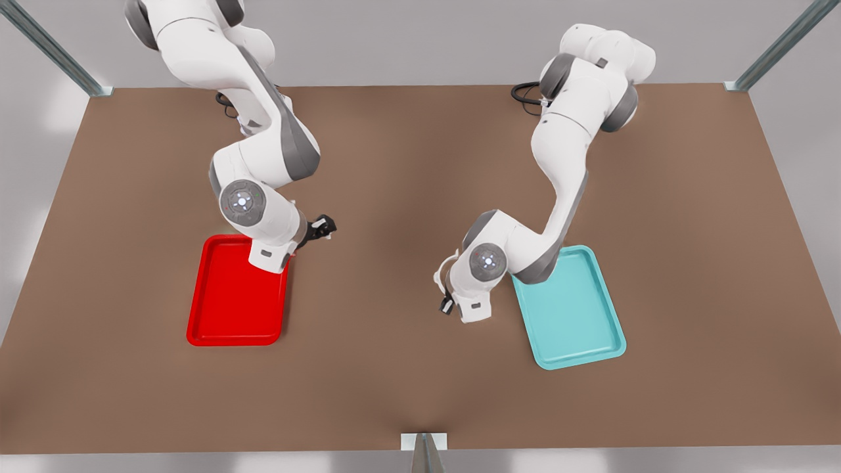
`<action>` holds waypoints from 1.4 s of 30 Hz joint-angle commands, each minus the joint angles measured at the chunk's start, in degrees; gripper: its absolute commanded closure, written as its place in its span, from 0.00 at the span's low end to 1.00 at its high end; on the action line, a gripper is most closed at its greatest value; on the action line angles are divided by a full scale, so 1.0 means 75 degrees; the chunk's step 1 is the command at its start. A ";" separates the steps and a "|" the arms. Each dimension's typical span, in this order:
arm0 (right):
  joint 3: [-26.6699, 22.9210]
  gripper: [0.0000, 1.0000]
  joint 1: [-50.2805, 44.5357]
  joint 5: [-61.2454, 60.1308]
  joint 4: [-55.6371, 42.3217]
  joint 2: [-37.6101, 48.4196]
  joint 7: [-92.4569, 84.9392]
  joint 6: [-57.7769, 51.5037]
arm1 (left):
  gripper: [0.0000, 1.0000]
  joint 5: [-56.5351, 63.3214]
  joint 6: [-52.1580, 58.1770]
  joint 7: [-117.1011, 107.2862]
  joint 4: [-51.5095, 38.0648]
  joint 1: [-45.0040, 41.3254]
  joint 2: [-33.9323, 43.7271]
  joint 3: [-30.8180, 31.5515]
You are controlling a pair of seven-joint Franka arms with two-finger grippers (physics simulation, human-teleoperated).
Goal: Take the drainage pipe clamp from the left arm, pass it to the right arm, and place it in the plate on the right side
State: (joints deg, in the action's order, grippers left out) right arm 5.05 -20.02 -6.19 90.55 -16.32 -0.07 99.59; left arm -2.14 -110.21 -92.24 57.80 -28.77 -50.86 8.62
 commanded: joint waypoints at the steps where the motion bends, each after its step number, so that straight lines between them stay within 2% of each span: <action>1: 0.0006 0.00 -0.0015 -0.0264 0.0617 0.0276 0.1768 0.1955 | 0.79 -0.0020 0.0105 -0.2748 -0.0324 -0.0242 -0.0179 -0.0012; 4: 0.0006 0.00 -0.0026 -0.0616 0.1778 0.0839 0.1779 0.3127 | 0.79 -0.0020 0.0094 -0.3323 -0.0652 -0.0699 -0.0379 -0.0106; 7: 0.0006 0.00 -0.0167 -0.0885 0.2399 0.0968 0.1791 0.3736 | 0.79 -0.0020 -0.0011 -0.3919 -0.0676 -0.0817 -0.0391 -0.0106; 12: 0.0006 0.00 -0.0436 -0.1483 0.2950 0.1050 0.1815 0.3924 | 0.79 -0.0020 0.0047 -0.5748 -0.0723 -0.0852 -0.0426 -0.0164; 16: 0.0006 0.00 -0.0917 -0.1542 0.3220 0.0898 0.2178 0.4533 | 0.79 -0.0020 -0.0035 -0.5784 -0.0840 -0.0910 -0.0426 -0.0164; 20: 0.0006 0.00 -0.1175 -0.1706 0.3079 0.0488 0.2190 0.4932 | 0.79 -0.0020 -0.0352 -0.4870 -0.0840 -0.1016 -0.0426 -0.0129; 34: 0.0006 0.00 -0.1667 -0.1764 0.2411 -0.0110 0.2166 0.5295 | 0.79 -0.0020 -0.0387 -0.4858 -0.0840 -0.1203 -0.0437 -0.0141; 42: 0.0006 0.00 -0.1772 -0.1776 0.2809 0.0031 0.2084 0.5529 | 0.79 -0.0020 -0.0352 -0.4858 -0.0840 -0.1203 -0.0426 -0.0153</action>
State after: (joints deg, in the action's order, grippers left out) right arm 5.10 -33.30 -19.40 111.37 -16.36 14.49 140.05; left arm -2.37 -112.87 -124.95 51.53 -37.79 -54.16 7.46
